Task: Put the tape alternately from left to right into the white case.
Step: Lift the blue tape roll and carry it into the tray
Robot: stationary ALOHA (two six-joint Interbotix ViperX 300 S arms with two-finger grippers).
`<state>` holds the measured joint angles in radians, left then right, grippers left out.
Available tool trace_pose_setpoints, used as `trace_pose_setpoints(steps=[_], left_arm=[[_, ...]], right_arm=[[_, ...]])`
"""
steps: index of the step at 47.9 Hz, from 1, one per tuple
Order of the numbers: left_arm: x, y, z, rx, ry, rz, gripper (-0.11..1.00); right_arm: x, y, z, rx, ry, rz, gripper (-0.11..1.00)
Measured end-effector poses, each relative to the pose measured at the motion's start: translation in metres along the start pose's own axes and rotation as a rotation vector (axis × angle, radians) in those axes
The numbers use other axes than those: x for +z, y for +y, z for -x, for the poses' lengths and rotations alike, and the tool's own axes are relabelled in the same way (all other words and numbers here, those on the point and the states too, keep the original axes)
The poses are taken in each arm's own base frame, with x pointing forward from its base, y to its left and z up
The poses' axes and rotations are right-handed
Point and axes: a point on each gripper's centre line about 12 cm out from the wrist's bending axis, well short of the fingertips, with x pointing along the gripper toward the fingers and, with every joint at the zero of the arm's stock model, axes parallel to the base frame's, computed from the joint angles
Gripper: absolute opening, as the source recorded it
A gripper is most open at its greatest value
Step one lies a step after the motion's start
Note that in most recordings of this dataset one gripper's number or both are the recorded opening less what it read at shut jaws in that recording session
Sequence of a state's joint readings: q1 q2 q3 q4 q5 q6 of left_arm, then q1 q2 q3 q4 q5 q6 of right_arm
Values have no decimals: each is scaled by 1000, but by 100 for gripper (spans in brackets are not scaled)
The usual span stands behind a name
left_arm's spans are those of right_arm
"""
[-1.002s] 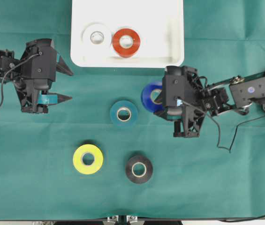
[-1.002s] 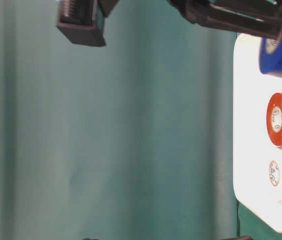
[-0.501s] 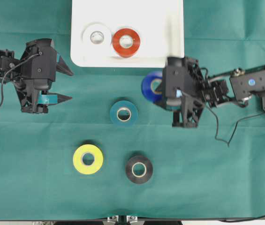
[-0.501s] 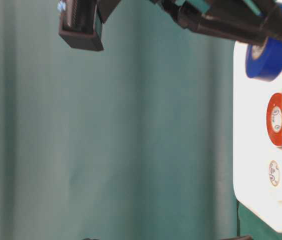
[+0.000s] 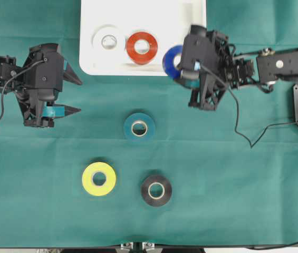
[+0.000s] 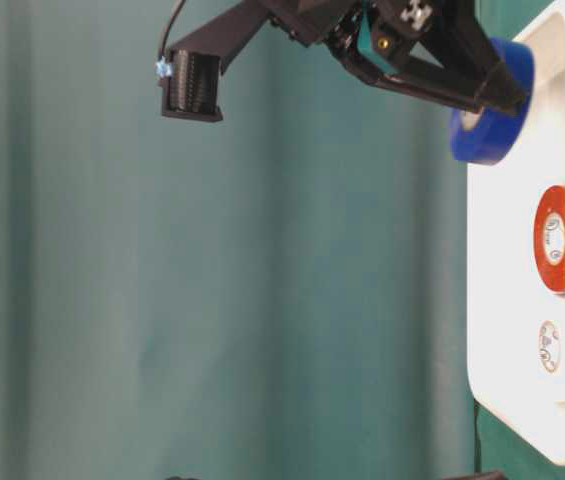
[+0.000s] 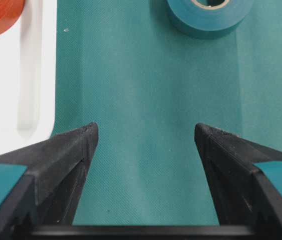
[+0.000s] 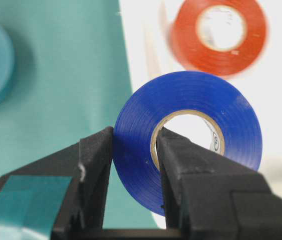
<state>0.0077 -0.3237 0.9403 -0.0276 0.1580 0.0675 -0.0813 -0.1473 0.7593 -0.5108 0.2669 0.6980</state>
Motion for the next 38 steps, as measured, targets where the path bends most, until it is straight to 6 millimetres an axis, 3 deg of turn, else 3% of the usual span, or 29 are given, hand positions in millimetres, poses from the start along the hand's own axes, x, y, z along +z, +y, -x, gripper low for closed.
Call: trace_pose_setpoints(steps=[21, 38], left_arm=[[1, 0, 0, 0, -2, 0, 90], [0, 0, 0, 0, 2, -2, 90]], right_arm=[[3, -29, -5, -57, -1, -62, 27], [0, -34, -21, -56, 16, -70, 27]])
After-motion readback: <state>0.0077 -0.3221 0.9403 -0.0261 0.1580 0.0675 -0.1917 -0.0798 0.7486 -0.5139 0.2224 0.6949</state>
